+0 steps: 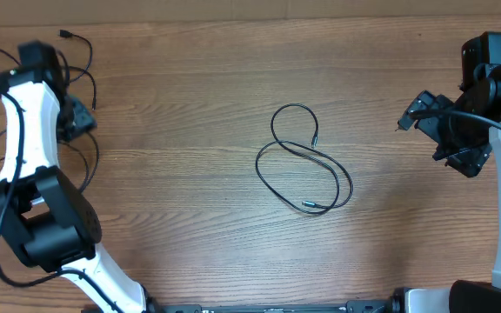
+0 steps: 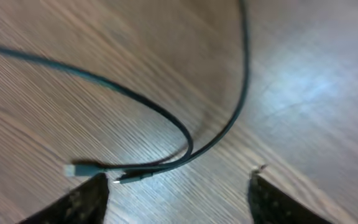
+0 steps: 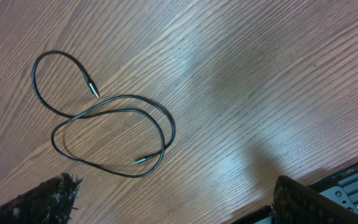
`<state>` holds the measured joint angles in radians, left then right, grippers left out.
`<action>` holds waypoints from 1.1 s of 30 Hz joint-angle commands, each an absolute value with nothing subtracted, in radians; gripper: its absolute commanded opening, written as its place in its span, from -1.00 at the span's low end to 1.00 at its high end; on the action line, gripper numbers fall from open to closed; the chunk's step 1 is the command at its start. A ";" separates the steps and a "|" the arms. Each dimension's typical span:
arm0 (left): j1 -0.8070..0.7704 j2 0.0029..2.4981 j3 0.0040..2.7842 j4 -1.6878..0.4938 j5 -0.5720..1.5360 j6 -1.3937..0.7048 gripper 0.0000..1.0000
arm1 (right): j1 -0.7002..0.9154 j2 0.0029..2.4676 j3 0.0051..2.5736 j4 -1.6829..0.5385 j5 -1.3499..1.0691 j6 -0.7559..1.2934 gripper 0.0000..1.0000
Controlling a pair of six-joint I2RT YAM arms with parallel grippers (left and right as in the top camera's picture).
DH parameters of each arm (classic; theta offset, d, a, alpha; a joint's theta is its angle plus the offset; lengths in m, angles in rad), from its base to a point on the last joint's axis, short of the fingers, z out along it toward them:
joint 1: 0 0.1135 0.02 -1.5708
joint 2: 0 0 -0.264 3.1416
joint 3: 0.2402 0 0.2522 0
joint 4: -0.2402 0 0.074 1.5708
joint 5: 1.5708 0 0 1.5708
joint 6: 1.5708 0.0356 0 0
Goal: Untangle cables
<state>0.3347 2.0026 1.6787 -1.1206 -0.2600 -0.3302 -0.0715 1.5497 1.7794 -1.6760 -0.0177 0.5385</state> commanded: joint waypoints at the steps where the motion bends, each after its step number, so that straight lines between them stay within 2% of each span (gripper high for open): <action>1: 0.335 2.029 1.582 -1.071 -0.292 -0.344 0.49 | -0.074 1.553 1.786 -1.674 -0.004 0.543 0.99; 6: 0.336 2.029 1.519 -0.986 -0.318 -0.344 0.50 | -0.074 1.553 1.786 -1.674 -0.004 0.543 1.00; 12: 0.336 2.029 1.467 -0.888 -0.313 -0.336 0.25 | -0.074 1.553 1.786 -1.674 -0.004 0.543 1.00; 14: 0.336 2.029 1.432 -0.849 -0.292 -0.331 0.24 | -0.074 1.553 1.786 -1.674 -0.004 0.543 1.00; 18: 0.336 2.029 1.355 -0.745 -0.181 -0.227 0.55 | -0.074 1.553 1.786 -1.674 -0.004 0.543 1.00; 22: 0.336 2.029 1.309 -0.673 -0.182 -0.225 0.51 | -0.074 1.553 1.786 -1.674 -0.004 0.543 1.00; 26: 0.340 2.031 1.291 -0.640 -0.174 -0.229 0.21 | -0.074 1.553 1.786 -1.674 -0.004 0.543 1.00; 33: 0.362 2.065 1.291 -0.635 -0.155 -0.280 -0.56 | -0.074 1.553 1.786 -1.674 -0.004 0.543 1.00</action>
